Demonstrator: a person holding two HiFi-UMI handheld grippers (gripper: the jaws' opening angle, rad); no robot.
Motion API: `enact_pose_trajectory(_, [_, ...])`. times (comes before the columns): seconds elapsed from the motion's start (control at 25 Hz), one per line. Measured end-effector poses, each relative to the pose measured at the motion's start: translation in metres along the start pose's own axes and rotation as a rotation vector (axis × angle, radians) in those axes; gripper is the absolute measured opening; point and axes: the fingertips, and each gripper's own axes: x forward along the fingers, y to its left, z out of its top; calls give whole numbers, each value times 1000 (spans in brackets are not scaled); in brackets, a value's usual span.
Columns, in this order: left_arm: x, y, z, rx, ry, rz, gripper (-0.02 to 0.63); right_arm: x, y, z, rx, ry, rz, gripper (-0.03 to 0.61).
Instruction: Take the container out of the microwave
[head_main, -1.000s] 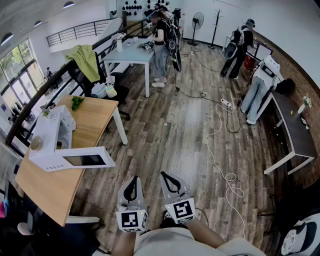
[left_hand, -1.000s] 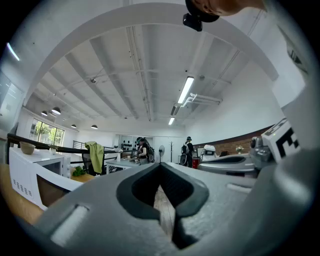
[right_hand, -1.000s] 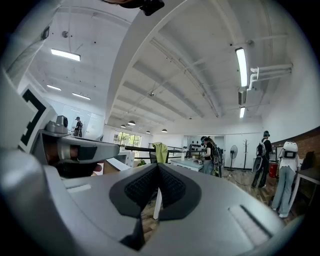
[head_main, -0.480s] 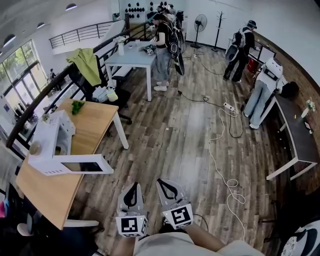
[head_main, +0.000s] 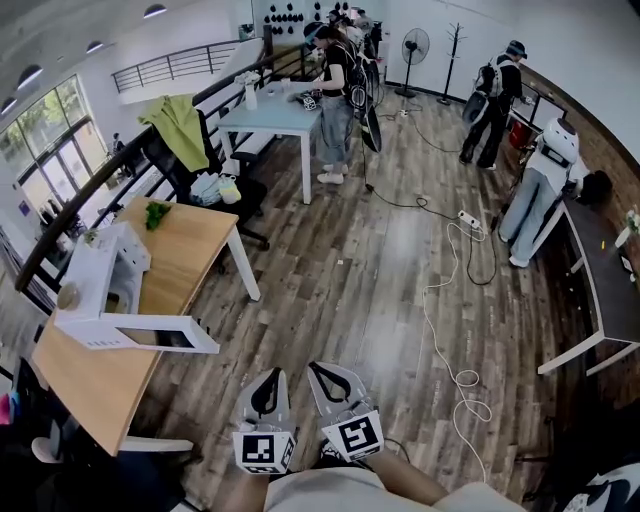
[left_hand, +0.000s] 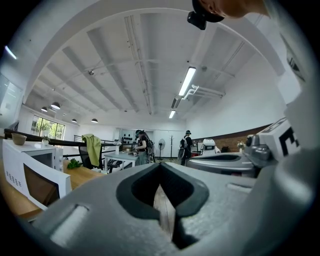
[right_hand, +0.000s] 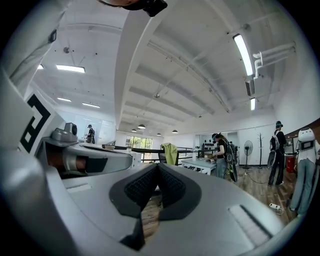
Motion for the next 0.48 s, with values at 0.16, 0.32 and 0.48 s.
enact_pose_trajectory(0.16, [15,-7,-2,-9,5,10,5,1,-23,-4,-1,5,-3,11])
enact_pose_trajectory(0.32, [25,-3,-3,-14,6,26,14,5,-36,-7,-28,7,0,11])
enact_pose_trajectory(0.48, [36,1,-8,-15,15,38,21,13,-43,-13,-11,15,-1,11])
